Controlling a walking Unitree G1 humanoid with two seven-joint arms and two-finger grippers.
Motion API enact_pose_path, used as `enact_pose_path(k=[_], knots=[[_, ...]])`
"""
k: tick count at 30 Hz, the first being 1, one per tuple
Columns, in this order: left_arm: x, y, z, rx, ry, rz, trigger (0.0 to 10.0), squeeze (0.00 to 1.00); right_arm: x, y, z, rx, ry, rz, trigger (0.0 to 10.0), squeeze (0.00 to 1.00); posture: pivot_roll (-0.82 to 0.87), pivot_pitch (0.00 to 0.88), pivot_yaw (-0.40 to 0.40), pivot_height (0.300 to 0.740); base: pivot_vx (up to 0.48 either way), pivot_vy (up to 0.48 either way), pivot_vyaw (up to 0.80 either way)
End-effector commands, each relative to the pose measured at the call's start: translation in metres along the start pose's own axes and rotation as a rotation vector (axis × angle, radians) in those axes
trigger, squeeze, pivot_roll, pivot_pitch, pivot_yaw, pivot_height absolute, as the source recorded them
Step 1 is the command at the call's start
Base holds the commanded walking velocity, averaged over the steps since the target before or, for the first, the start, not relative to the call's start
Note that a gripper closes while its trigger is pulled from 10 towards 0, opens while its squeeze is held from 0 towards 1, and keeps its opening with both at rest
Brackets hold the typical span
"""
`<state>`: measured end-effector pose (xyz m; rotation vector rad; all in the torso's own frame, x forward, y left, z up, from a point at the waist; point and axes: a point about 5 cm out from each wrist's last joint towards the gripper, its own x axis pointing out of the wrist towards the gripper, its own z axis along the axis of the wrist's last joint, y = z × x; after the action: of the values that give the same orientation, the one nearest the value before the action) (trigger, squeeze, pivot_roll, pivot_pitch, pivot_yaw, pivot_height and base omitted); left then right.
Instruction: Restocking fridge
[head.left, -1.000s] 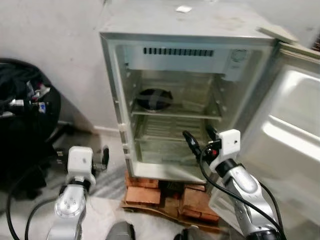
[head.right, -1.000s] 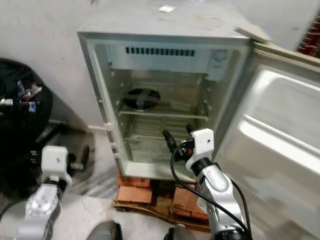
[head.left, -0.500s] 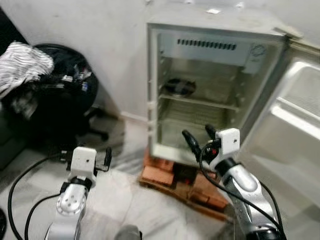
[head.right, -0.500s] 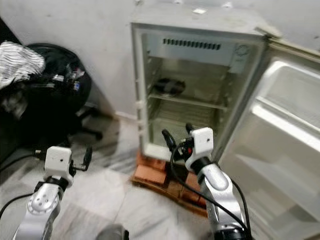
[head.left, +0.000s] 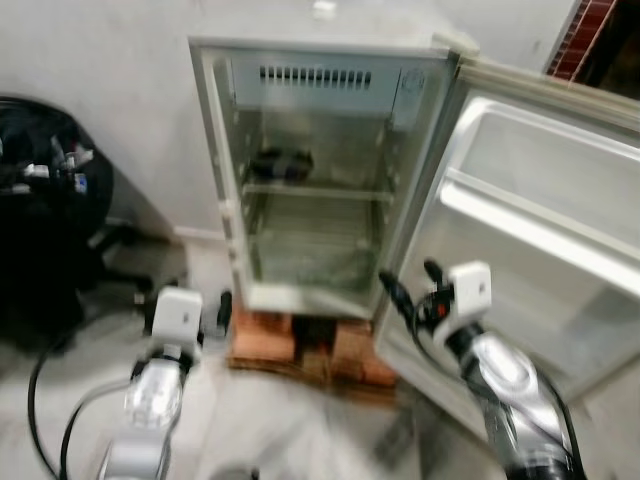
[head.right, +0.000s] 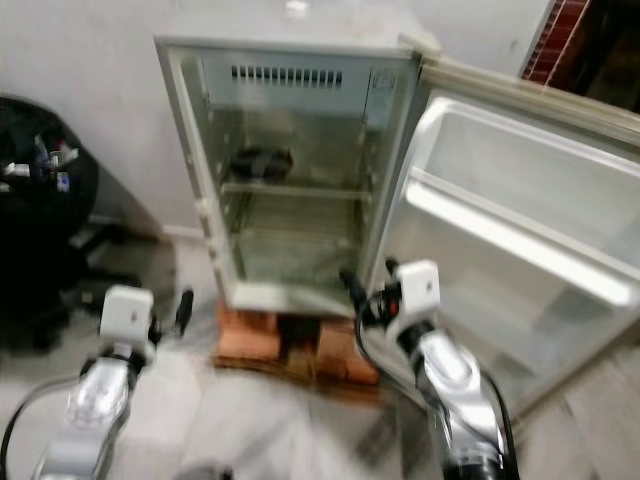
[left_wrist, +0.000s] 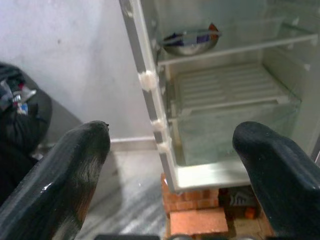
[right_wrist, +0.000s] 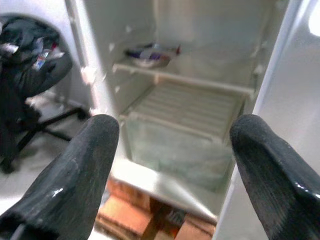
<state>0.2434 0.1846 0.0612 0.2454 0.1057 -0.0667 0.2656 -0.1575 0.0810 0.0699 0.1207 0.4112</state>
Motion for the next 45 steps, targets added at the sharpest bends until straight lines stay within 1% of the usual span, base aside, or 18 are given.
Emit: enact_pose_path(k=[1, 5, 11, 14, 18, 21, 25, 30, 32, 33, 34, 37, 38, 40, 42, 43, 44, 45], knots=[[-0.002, 0.003, -0.003, 0.034, 0.013, -0.001, 10.0, 0.00, 0.003, 0.013, -0.006, 0.029, 0.048, 0.105, 10.0, 0.00, 0.03, 0.000, -0.041, 0.740, 0.000, -0.472, 0.00], [-0.001, 0.002, -0.003, 0.041, 0.017, -0.005, 10.0, 0.00, -0.001, 0.019, -0.015, 0.018, 0.127, 0.217, 10.0, 0.00, 0.03, 0.001, -0.041, 0.740, 0.000, -0.462, 0.00], [-0.001, 0.002, -0.003, 0.049, 0.016, -0.006, 10.0, 0.00, -0.002, 0.019, -0.017, 0.031, 0.150, 0.254, 10.0, 0.00, 0.04, 0.000, -0.042, 0.740, 0.000, -0.455, 0.00], [-0.002, 0.002, -0.003, 0.052, 0.019, -0.007, 10.0, 0.00, -0.004, 0.019, -0.019, 0.040, 0.177, 0.301, 10.0, 0.00, 0.04, 0.000, -0.040, 0.740, 0.000, -0.444, 0.00], [-0.004, 0.000, -0.003, 0.057, 0.021, -0.020, 10.0, 0.00, -0.010, 0.023, -0.022, 0.048, 0.218, 0.393, 10.0, 0.00, 0.04, 0.002, -0.039, 0.740, -0.216, -0.391, 0.00], [-0.006, -0.003, -0.004, 0.074, 0.025, -0.039, 10.0, 0.00, -0.018, 0.025, -0.025, 0.053, 0.274, 0.503, 10.0, 0.00, 0.04, 0.005, -0.037, 0.740, -0.369, -0.309, 0.00], [-0.006, -0.003, -0.004, 0.087, 0.025, -0.041, 10.0, 0.00, -0.023, 0.019, -0.029, 0.027, 0.316, 0.541, 10.0, 0.00, 0.04, 0.000, -0.036, 0.740, -0.375, -0.299, 0.00], [-0.006, -0.003, -0.004, 0.094, 0.026, -0.050, 10.0, 0.00, -0.023, 0.013, -0.028, 0.011, 0.338, 0.557, 10.0, 0.00, 0.04, 0.000, -0.036, 0.740, -0.375, -0.299, 0.00], [-0.006, -0.002, -0.005, 0.099, 0.030, -0.046, 10.0, 0.00, -0.022, 0.009, -0.027, 0.005, 0.335, 0.541, 10.0, 0.00, 0.04, 0.000, -0.033, 0.740, -0.352, -0.326, 0.00], [-0.006, -0.002, -0.005, 0.099, 0.031, -0.044, 10.0, 0.00, -0.020, 0.006, -0.025, 0.021, 0.324, 0.522, 10.0, 0.00, 0.04, 0.000, -0.033, 0.740, -0.352, -0.326, 0.00], [-0.005, -0.001, -0.005, 0.097, 0.029, -0.036, 10.0, 0.00, -0.014, -0.002, -0.018, 0.058, 0.286, 0.465, 10.0, 0.00, 0.04, 0.000, -0.032, 0.740, -0.259, -0.405, 0.00], [-0.005, -0.001, -0.004, 0.089, 0.021, -0.022, 10.0, 0.00, -0.004, -0.017, -0.011, 0.018, 0.226, 0.337, 10.0, 0.00, 0.04, 0.000, -0.035, 0.740, 0.000, -0.426, 0.00], [-0.005, -0.001, -0.004, 0.089, 0.021, -0.022, 10.0, 0.00, -0.004, -0.017, -0.011, 0.018, 0.226, 0.337, 10.0, 0.00, 0.04, 0.000, -0.035, 0.740, 0.000, -0.439, 0.00], [-0.005, 0.003, -0.003, 0.048, 0.015, 0.003, 10.0, 0.00, 0.005, -0.032, 0.003, 0.010, 0.127, 0.183, 10.0, 0.00, 0.04, 0.000, -0.036, 0.740, 0.000, 0.000, 0.00], [-0.004, 0.005, -0.003, 0.019, 0.017, 0.017, 10.0, 0.00, 0.008, -0.039, 0.010, 0.022, 0.072, 0.104, 10.0, 0.00, 0.03, 0.000, -0.034, 0.740, 0.000, 0.000, 0.21], [-0.004, 0.008, -0.002, 0.005, 0.009, 0.025, 10.0, 0.00, 0.010, -0.048, 0.020, 0.002, 0.004, -0.026, 10.0, 0.00, 0.03, 0.000, -0.035, 0.740, 0.000, 0.000, 0.78], [-0.004, 0.008, -0.002, 0.005, 0.009, 0.025, 10.0, 0.00, 0.010, -0.048, 0.020, 0.002, 0.004, -0.026, 10.0, 0.00, 0.03, 0.000, -0.035, 0.740, 0.000, 0.000, 0.78], [-0.003, 0.010, 0.001, -0.003, -0.009, 0.032, 10.0, 0.00, 0.009, -0.050, 0.028, 0.014, -0.051, -0.114, 10.0, 0.00, 0.02, 0.000, -0.034, 0.740, 0.000, 0.000, 0.78]])
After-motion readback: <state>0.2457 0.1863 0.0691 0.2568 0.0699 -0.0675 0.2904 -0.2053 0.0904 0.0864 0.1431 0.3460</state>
